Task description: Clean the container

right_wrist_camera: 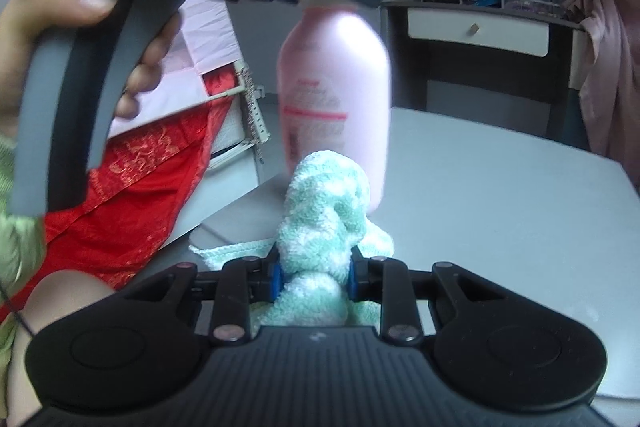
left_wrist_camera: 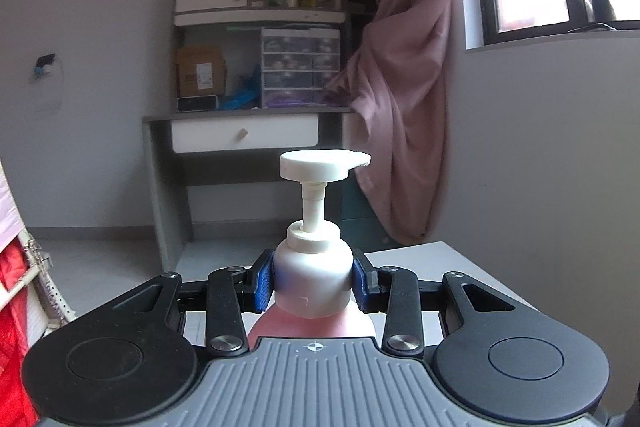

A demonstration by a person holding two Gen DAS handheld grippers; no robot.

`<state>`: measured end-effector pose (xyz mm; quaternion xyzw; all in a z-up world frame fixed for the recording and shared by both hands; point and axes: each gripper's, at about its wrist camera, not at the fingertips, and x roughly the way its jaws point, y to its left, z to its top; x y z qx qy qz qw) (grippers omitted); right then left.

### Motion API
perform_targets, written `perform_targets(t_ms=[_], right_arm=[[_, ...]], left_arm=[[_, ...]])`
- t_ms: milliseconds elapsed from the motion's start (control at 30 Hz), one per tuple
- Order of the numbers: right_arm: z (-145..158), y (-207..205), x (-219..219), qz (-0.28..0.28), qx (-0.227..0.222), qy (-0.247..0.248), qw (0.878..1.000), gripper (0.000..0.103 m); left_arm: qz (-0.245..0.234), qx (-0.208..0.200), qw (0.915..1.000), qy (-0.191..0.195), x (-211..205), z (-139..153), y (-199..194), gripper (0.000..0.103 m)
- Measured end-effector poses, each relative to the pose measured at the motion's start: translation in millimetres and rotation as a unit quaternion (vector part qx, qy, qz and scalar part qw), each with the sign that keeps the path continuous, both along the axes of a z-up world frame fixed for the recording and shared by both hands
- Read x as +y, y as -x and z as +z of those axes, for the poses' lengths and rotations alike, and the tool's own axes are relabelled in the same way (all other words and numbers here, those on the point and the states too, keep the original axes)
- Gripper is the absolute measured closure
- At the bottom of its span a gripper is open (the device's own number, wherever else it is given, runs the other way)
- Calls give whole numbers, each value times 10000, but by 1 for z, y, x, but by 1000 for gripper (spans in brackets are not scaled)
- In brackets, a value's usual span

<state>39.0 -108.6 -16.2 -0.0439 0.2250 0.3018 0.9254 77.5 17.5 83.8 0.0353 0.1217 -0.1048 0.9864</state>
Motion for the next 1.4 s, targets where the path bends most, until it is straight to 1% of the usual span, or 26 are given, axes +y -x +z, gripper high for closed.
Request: perform_targets(t_ms=[200,300,400,500,700,933,1167,1300,1400], right_arm=[[34,-10,-10,-62,-402,-51,9992,75],[50,-18,-13,44,-549,-59,9985,75],[55,-22,-12,227,-601,-18,9979,75],[54,-25,-6,266,-677,107,9973,75],[49,-33,-2,316,-645,121,9973,75],[35,-43,1,311,-405,193,9985,75],[14,-48,6,241,-74,447,9987,75],[4,-48,11,150,45,569,9983,75],[3,-45,12,77,60,578,9983,75]], left_arm=[[133,-90,9995,269,12,2,4,64],[130,-147,9993,314,13,0,5,64],[80,-206,9993,314,12,-2,7,64],[34,-283,9990,332,11,-5,8,64],[3,-307,9988,394,10,-10,8,64],[0,-337,9988,351,4,-13,9,64],[-45,-323,9990,317,1,-14,10,64],[-74,-315,9990,309,-1,-14,9,64],[-78,-319,9990,306,0,-14,9,64]])
